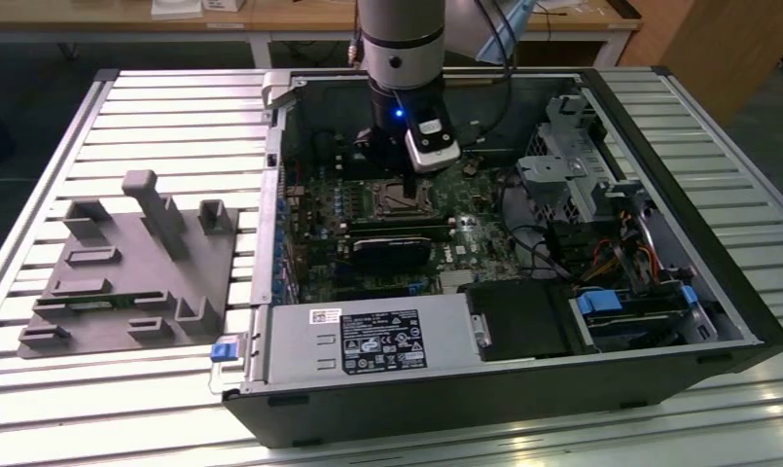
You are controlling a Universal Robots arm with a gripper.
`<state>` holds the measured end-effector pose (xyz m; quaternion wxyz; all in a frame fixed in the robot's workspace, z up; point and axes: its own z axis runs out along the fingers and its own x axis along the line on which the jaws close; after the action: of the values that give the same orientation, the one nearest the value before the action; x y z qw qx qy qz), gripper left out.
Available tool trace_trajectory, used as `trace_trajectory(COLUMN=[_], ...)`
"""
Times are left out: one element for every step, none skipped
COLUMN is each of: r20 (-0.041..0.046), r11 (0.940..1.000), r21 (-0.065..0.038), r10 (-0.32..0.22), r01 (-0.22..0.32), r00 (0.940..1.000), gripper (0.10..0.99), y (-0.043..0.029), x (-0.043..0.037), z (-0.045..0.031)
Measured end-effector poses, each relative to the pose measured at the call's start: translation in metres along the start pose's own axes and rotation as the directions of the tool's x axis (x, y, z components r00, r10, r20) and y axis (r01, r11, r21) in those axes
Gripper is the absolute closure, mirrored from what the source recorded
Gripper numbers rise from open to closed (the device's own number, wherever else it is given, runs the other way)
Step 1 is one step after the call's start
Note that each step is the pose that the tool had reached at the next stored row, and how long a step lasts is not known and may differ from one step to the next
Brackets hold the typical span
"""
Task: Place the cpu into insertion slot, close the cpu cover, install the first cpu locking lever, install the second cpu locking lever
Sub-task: 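Install the second cpu locking lever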
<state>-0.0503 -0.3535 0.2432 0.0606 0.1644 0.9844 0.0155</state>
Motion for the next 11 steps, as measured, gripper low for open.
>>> trace_trajectory(r20=[0.0000, 0.0000, 0.0000, 0.0000, -0.0001, -0.0002, -0.0007, -0.0012, -0.0018, -0.0024, -0.0031], r11=[1.0000, 1.0000, 1.0000, 1.0000, 1.0000, 1.0000, 0.9999, 0.9997, 0.9992, 0.9986, 0.9977], r21=[0.000, 0.000, 0.000, 0.000, 0.000, -0.001, -0.002, -0.003, -0.005, -0.006, -0.008], r10=[0.000, 0.000, 0.000, 0.000, -0.001, -0.006, -0.014, -0.026, -0.039, -0.052, -0.067], r01=[0.000, 0.000, 0.000, 0.000, 0.001, 0.006, 0.014, 0.026, 0.039, 0.052, 0.067], r00=[1.0000, 1.0000, 1.0000, 1.0000, 1.0000, 1.0000, 0.9999, 0.9997, 0.9992, 0.9986, 0.9978], gripper=[0.980, 0.980, 0.980, 0.980, 0.980, 0.980, 0.980, 0.980, 0.980, 0.980, 0.980], y=[-0.0025, -0.0049, -0.0069, -0.0083, -0.0093, -0.0101, -0.0104, -0.0106, -0.0107, -0.0108, -0.0109], x=[-0.0008, -0.0016, -0.0023, -0.0027, -0.0030, -0.0029, -0.0025, -0.0022, -0.0021, -0.0020, -0.0019], z=[0.0000, 0.0000, 0.0000, 0.0002, 0.0005, 0.0009, 0.0014, 0.0019, 0.0022, 0.0026, 0.0030])
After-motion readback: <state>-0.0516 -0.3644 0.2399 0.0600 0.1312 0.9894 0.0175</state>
